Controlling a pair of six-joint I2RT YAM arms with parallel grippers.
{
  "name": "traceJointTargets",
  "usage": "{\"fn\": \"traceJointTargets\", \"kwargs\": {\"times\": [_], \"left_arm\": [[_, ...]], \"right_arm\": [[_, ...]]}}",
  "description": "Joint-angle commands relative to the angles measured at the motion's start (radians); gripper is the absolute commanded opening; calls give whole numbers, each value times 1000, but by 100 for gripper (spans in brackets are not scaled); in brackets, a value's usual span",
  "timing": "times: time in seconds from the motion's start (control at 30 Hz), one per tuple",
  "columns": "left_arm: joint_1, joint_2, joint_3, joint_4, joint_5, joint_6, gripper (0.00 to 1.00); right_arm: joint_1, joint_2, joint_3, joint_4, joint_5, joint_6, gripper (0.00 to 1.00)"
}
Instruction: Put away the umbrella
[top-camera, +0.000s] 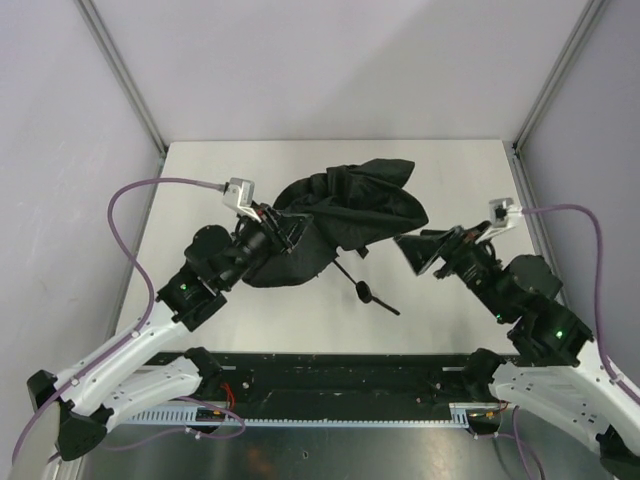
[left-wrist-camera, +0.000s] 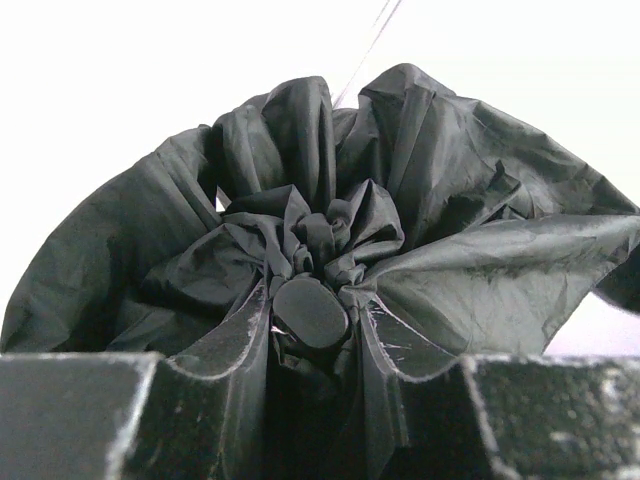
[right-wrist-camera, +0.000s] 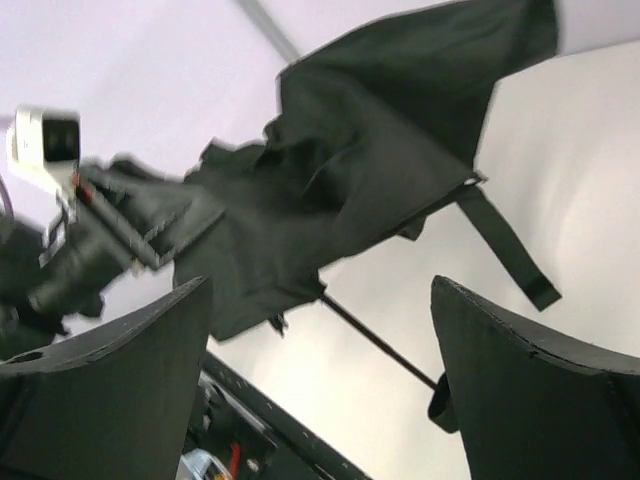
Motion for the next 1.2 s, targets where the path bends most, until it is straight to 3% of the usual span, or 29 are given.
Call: {"fn": "traceJointTargets", "kwargs": {"times": [0.0, 0.07, 0.13, 0.2, 0.3, 0.37, 0.57, 0.7, 0.83, 1.03, 1.1, 1.17], "left_arm": [[9, -49, -14, 188, 54, 78, 0], [10, -44, -12, 193, 62, 89, 0], [10, -41, -9, 197, 72, 88, 0], [10, -41, -9, 203, 76, 77, 0], [9, -39, -4, 209, 66, 50, 0], [10, -37, 2, 210, 44, 29, 0], [11, -2, 10, 242, -13, -17, 0], [17, -4, -1, 288, 1, -80, 0], [20, -20, -13, 333, 67, -135, 0], [35, -51, -75, 437, 138, -128, 0], [47, -65, -105, 466, 138, -127, 0], [55, -75, -137, 510, 146, -129, 0]], "right_arm": [[-150, 47, 129, -101, -65, 228, 93], [-234, 74, 144, -71, -183, 263, 91], [-303, 95, 149, -10, -302, 268, 80], [-346, 124, 150, 25, -395, 273, 60], [-347, 178, 140, 47, -495, 260, 15], [-287, 192, 98, 134, -558, 243, 4], [122, 255, 21, 377, -407, 133, 0], [263, 358, 19, 425, -271, 109, 0], [281, 446, 19, 422, -171, 47, 0], [238, 418, 20, 424, -388, 4, 1], [222, 376, 26, 392, -432, 18, 9], [200, 335, 29, 373, -485, 47, 27]]}}
